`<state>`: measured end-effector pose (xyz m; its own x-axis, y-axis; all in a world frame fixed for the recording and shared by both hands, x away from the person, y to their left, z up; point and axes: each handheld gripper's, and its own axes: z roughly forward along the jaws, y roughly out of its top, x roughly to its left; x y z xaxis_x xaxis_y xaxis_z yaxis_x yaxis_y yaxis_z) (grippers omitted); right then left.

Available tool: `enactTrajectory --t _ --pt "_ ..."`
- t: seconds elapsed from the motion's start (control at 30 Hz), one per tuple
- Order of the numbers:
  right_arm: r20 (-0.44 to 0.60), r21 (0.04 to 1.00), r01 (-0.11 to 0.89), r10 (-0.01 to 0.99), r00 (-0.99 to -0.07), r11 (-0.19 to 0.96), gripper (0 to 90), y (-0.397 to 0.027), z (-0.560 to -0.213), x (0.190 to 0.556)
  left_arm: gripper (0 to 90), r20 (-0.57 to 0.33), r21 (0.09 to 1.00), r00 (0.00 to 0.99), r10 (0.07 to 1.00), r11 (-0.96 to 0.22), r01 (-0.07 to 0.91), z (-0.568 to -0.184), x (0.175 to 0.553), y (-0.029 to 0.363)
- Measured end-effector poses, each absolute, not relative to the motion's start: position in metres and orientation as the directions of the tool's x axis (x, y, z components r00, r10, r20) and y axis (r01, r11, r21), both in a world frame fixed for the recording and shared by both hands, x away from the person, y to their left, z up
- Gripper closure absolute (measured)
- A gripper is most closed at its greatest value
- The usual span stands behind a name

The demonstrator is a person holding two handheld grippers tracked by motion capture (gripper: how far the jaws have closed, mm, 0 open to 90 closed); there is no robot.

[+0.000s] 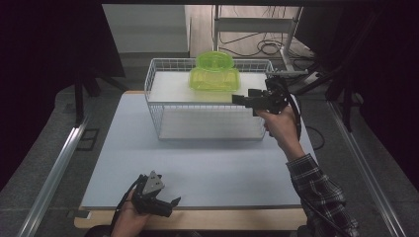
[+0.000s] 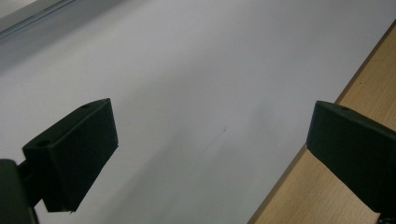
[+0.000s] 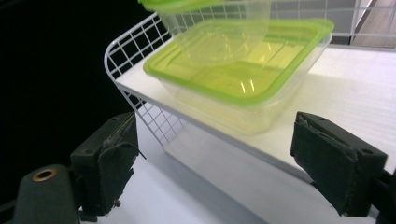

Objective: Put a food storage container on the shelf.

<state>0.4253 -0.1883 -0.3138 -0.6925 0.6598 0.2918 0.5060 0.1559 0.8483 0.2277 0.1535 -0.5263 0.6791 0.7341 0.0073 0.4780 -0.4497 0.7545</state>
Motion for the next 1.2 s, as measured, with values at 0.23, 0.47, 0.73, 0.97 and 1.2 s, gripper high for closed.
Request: enactTrajectory --t 0.23,0.47,0.73,0.97,1.2 --pt "0.293 0.847 0.507 0.655 -0.697 0.162 13.4 -0.191 -0.325 0.419 1.9 0.012 0.751 0.681 0.732 -0.457 0.477 -0.526 0.228 0.154" --pt "0.286 0.847 0.503 0.651 -0.703 0.171 12.1 -0.194 -0.333 0.413 2.0 0.012 0.75 0.682 0.731 -0.458 0.477 -0.527 0.228 0.153" --pt "0.253 0.845 0.491 0.65 -0.716 0.213 9.8 -0.195 -0.342 0.406 2.0 0.013 0.749 0.684 0.73 -0.46 0.477 -0.527 0.228 0.153" --pt "0.234 0.847 0.479 0.647 -0.725 0.23 8.3 -0.197 -0.349 0.398 1.9 0.009 0.751 0.682 0.732 -0.454 0.478 -0.526 0.228 0.154" --pt "0.225 0.847 0.473 0.641 -0.734 0.244 7.2 -0.199 -0.357 0.391 1.9 -0.002 0.757 0.68 0.733 -0.443 0.48 -0.526 0.228 0.154"
